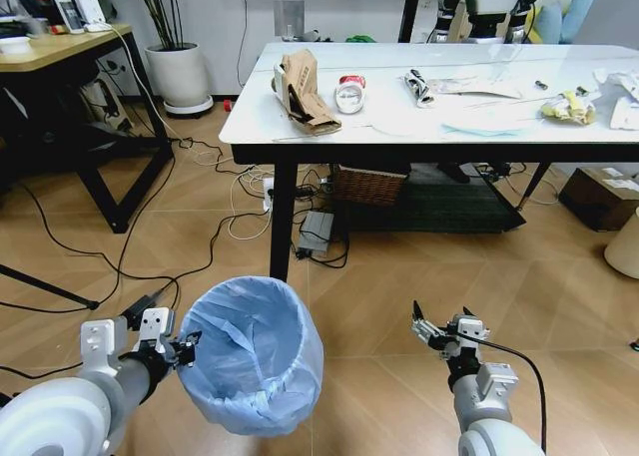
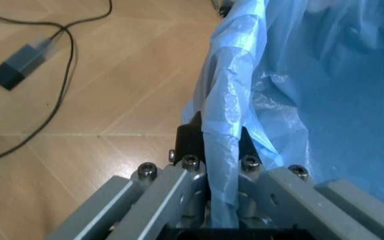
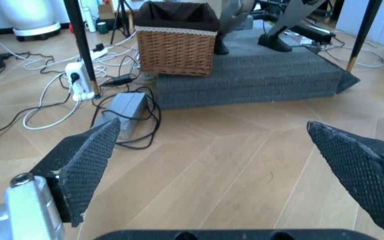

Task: Pick up the trash bin and place the trash from the table into it.

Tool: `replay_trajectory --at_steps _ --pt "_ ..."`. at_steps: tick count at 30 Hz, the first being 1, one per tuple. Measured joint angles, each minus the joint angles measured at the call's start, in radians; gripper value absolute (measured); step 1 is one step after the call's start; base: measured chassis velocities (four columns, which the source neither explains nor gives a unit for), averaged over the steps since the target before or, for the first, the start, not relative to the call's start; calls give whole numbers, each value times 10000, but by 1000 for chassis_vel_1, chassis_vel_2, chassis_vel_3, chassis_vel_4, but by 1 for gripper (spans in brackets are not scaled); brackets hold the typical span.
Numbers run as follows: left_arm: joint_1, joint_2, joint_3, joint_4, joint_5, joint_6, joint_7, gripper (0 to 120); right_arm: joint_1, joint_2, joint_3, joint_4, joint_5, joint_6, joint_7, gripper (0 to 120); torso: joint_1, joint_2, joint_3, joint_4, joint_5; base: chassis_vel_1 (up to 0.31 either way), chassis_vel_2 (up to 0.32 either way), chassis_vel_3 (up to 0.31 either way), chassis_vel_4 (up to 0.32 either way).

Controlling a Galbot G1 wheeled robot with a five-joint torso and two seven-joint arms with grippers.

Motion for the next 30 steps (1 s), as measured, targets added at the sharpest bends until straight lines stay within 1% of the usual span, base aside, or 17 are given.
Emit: replay_trajectory --at_steps 3,6,7,9,11,14,19,22,30 --pt "-1 19 4 2 17 0 53 0 -4 0 8 17 0 0 0 100 37 93 63 0 -1 0 0 0 0" --pt "10 21 25 6 22 2 85 0 -23 0 14 44 1 3 0 100 87 270 203 0 -1 0 0 0 0" --pt "10 21 25 6 22 2 85 0 -23 0 14 44 1 3 0 100 87 270 203 0 -1 0 0 0 0" --pt "18 16 23 8 24 2 89 0 -31 0 11 80 2 3 0 100 105 395 307 0 0 0 0 0 0" --pt "22 14 22 9 24 3 90 0 -33 0 7 89 3 3 0 100 115 435 338 0 -1 0 0 0 0" --pt "24 3 19 13 14 2 90 0 -48 0 -3 99 2 3 0 100 155 607 473 0 -1 0 0 0 0" --pt "32 -18 22 13 4 3 93 0 -86 0 -8 124 -5 6 1 100 203 775 597 0 -1 0 0 0 0" --pt "39 -22 23 14 -1 3 101 0 -114 0 -10 143 -18 19 2 100 250 954 727 0 -1 0 0 0 0" --pt "32 -20 10 14 -168 3 88 0 -155 0 -23 205 -42 35 3 100 326 1235 933 0 0 0 0 0 0"
